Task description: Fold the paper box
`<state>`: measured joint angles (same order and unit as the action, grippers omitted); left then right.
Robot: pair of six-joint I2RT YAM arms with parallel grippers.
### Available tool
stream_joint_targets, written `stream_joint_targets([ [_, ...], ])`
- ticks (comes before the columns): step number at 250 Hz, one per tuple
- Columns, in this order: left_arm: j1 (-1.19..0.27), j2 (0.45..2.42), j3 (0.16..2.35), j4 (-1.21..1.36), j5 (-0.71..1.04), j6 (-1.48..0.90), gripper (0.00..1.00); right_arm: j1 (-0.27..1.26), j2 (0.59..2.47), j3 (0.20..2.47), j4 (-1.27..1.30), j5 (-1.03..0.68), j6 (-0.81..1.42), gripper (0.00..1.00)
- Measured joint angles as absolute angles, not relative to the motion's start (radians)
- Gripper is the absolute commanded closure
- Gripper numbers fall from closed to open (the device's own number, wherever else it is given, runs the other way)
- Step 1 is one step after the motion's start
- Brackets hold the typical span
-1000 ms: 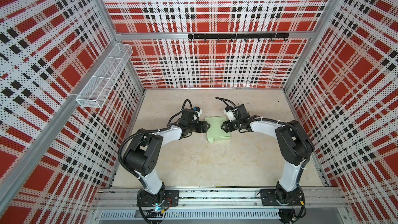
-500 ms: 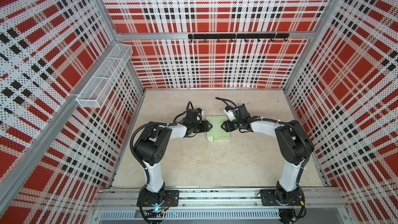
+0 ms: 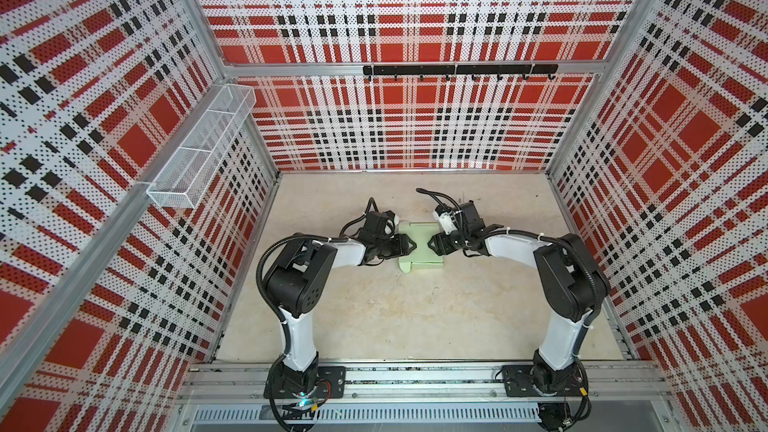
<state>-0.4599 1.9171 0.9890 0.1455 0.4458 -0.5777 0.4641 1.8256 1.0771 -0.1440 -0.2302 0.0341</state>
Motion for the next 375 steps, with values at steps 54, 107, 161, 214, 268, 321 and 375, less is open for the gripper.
stream_joint_targets([
  [54,-0.461,1.918,0.998,0.149,0.445,-0.576,0.58,0.469,1.602,0.992,-0.189,-0.144,-0.051,0.24],
  [107,-0.459,1.919,1.001,0.15,0.447,-0.578,0.62,0.602,1.409,0.836,-0.056,0.033,-0.311,0.19],
  [161,-0.459,1.922,1.006,0.153,0.46,-0.584,0.69,0.785,1.483,0.694,0.058,0.171,-0.613,0.1],
  [214,-0.459,1.922,1.006,0.158,0.464,-0.596,0.72,0.862,1.649,0.694,0.193,0.324,-0.796,0.08],
  [268,-0.459,1.922,1.01,0.157,0.472,-0.603,0.75,0.865,1.735,0.706,0.348,0.428,-0.873,0.08],
  [321,-0.451,1.921,1.018,0.148,0.489,-0.607,0.78,0.866,1.787,0.704,0.465,0.501,-0.95,0.09],
  [375,-0.447,1.921,1.032,0.119,0.513,-0.632,0.78,0.869,1.794,0.671,0.543,0.523,-1.024,0.09],
])
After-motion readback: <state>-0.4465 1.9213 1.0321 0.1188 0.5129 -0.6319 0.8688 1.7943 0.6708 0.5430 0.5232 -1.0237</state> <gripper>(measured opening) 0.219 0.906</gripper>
